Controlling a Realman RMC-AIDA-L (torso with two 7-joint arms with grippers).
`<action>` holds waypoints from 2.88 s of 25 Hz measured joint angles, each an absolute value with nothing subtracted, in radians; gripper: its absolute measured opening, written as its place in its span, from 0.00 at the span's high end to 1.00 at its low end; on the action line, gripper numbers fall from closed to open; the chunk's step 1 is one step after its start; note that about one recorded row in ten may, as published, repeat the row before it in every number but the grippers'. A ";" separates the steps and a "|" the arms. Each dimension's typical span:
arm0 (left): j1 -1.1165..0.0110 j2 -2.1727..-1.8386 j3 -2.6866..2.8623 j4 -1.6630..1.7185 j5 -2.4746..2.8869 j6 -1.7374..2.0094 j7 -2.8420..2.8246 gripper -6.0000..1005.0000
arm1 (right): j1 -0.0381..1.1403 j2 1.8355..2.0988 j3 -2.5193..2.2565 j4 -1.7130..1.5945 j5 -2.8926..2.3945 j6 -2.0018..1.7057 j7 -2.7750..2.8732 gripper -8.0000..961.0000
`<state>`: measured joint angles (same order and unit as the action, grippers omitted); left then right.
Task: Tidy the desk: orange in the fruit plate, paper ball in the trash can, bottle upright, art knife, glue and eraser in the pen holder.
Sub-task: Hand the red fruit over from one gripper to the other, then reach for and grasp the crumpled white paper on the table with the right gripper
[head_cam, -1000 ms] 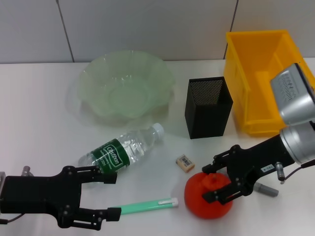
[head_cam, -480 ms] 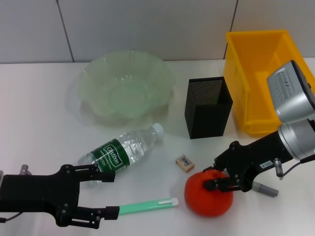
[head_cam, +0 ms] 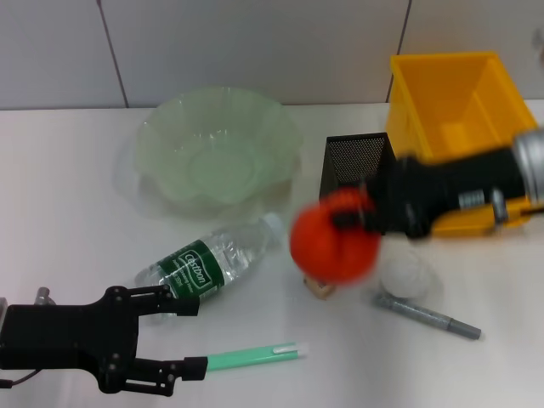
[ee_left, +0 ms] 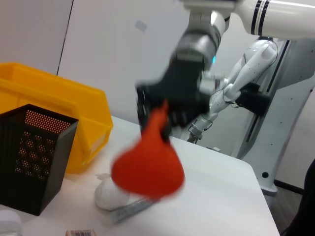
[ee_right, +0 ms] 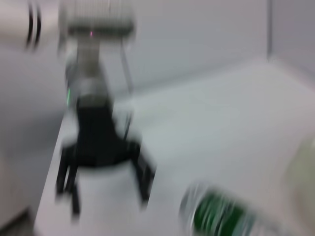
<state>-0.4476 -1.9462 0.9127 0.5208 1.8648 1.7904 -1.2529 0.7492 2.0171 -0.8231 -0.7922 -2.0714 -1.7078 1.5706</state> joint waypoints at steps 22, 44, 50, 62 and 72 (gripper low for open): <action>-0.461 -1.973 0.923 0.524 1.874 1.786 -1.226 0.14 | 1.083 2.076 -0.850 -0.436 -1.851 -0.855 1.521 0.90; -0.462 -1.990 0.923 0.528 1.899 1.739 -1.205 0.14 | 1.133 2.084 -1.028 -0.383 -1.850 -0.722 1.459 0.90; -0.460 -1.992 0.923 0.525 1.899 1.738 -1.207 0.14 | 1.136 2.086 -1.028 -0.389 -1.845 -0.722 1.453 0.90; -0.444 -1.994 0.924 0.518 1.899 1.743 -1.216 0.14 | 1.139 2.086 -1.019 -0.408 -1.844 -0.697 1.453 0.57; -0.437 -1.997 0.924 0.518 1.907 1.747 -1.217 0.14 | 1.013 2.086 -1.024 -0.550 -1.680 -0.813 1.452 0.28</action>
